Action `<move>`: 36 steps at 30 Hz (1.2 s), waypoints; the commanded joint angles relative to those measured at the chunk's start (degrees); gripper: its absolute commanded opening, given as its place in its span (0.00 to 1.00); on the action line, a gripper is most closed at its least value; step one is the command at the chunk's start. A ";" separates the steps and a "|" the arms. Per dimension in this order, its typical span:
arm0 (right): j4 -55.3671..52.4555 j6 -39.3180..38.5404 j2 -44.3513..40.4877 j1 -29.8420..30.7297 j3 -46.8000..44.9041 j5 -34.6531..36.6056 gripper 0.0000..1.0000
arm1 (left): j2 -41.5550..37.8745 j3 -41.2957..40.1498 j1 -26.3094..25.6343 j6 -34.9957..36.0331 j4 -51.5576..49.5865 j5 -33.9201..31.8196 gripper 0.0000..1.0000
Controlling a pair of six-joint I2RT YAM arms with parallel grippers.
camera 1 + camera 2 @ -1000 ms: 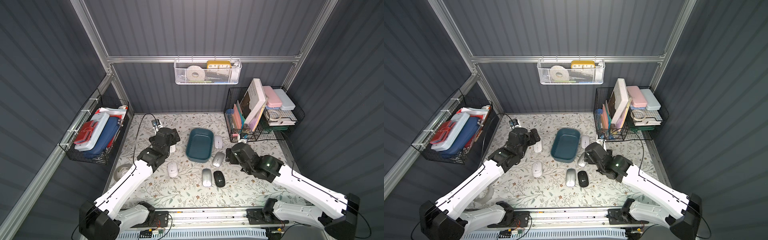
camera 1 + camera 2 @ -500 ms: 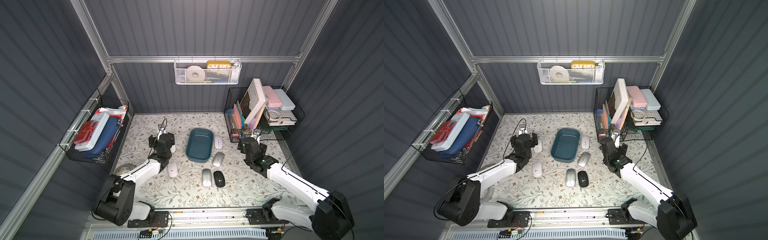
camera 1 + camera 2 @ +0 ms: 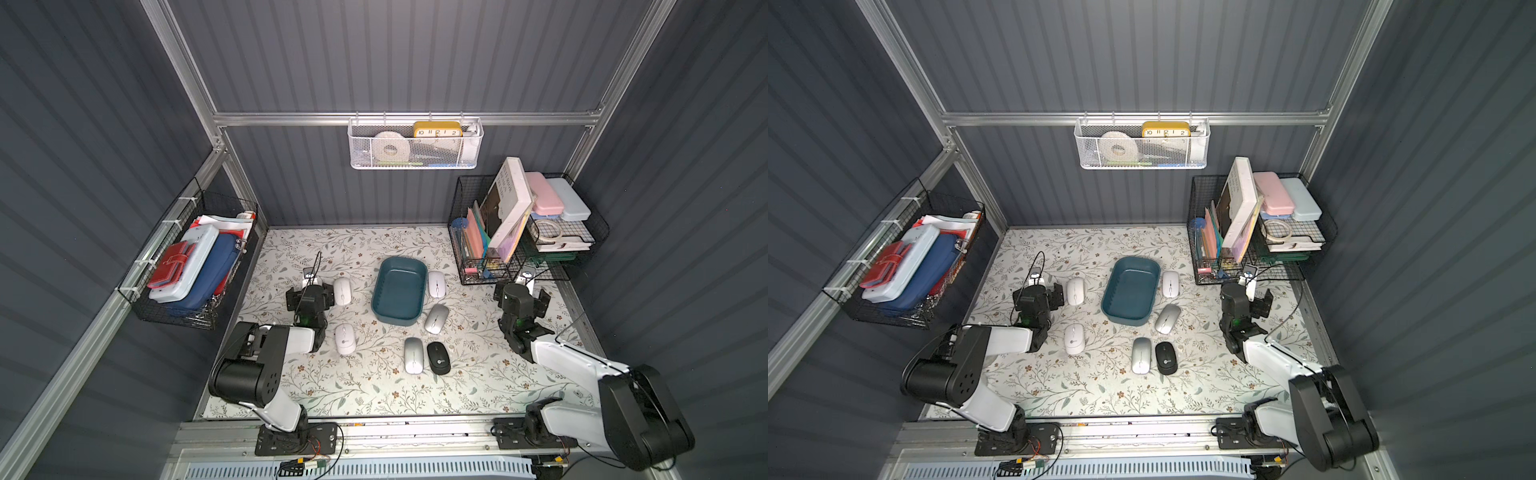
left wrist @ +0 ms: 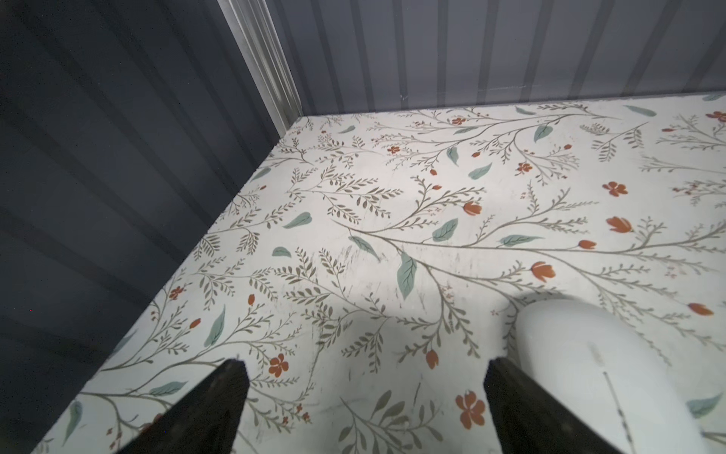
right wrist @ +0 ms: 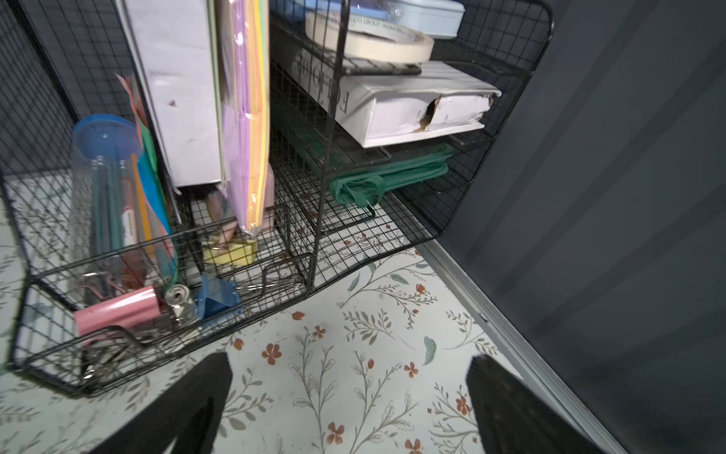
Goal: Take out the mouse from the storage box
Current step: Reset both arms
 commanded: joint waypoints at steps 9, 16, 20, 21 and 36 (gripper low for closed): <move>26.01 -4.27 8.07 -6.04 -5.36 -13.35 0.99 | 1.08 -1.13 3.52 -0.83 9.00 12.42 0.99; 27.33 -3.12 15.22 -10.04 -2.56 -22.97 0.99 | 3.74 -2.15 5.69 -2.59 14.63 14.13 0.99; 27.34 -1.96 15.31 -11.40 -2.59 -24.87 0.99 | 2.93 -1.64 5.78 -3.21 11.67 14.15 0.99; 26.85 -1.96 15.05 -11.45 -2.50 -24.87 0.99 | 3.05 -1.67 5.78 -3.26 12.02 14.06 0.99; 25.94 -1.96 14.96 -11.42 -2.15 -25.04 0.99 | 3.13 -1.64 5.78 -3.12 12.27 14.12 0.99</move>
